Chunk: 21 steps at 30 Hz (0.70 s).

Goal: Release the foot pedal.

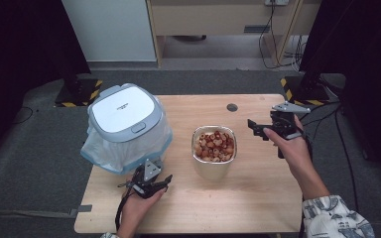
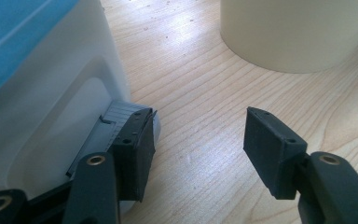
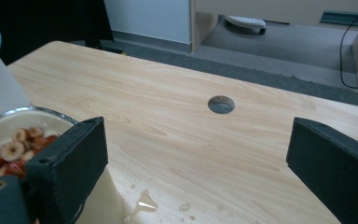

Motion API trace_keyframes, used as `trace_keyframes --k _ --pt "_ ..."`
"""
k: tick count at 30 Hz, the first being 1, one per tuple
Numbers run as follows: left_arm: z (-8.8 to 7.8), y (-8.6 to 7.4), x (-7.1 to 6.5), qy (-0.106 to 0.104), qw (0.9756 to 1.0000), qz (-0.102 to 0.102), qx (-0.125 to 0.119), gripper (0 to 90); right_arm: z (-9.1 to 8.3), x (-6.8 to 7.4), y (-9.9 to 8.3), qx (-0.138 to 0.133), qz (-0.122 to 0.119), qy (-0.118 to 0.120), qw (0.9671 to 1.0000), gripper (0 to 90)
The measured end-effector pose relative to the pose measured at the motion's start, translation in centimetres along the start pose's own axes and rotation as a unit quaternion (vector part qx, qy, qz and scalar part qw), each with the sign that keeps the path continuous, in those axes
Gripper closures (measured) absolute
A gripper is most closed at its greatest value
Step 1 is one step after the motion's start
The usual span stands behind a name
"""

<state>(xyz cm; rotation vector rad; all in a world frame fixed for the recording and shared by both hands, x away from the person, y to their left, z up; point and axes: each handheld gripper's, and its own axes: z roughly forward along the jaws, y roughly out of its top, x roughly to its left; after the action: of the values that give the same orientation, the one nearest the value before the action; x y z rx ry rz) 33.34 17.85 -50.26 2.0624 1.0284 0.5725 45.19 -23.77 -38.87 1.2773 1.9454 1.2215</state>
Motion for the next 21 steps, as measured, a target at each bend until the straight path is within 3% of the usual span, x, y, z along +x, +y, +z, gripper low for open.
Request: trace_keyframes --k 11,18,21 --pt "0.1 -0.1 0.1 0.006 1.0 0.002 0.002 39.0 0.4 -0.8 -3.3 0.013 0.022 -0.019 0.9995 5.7" --pt "0.1 -0.1 0.1 0.007 1.0 0.001 0.004 36.3 1.2 -1.5 -6.6 0.045 0.024 -0.041 0.9978 6.0" --pt "0.1 -0.1 0.1 0.007 1.0 0.001 0.004 35.8 1.6 -1.8 -8.1 0.058 0.035 -0.045 0.9967 6.9"
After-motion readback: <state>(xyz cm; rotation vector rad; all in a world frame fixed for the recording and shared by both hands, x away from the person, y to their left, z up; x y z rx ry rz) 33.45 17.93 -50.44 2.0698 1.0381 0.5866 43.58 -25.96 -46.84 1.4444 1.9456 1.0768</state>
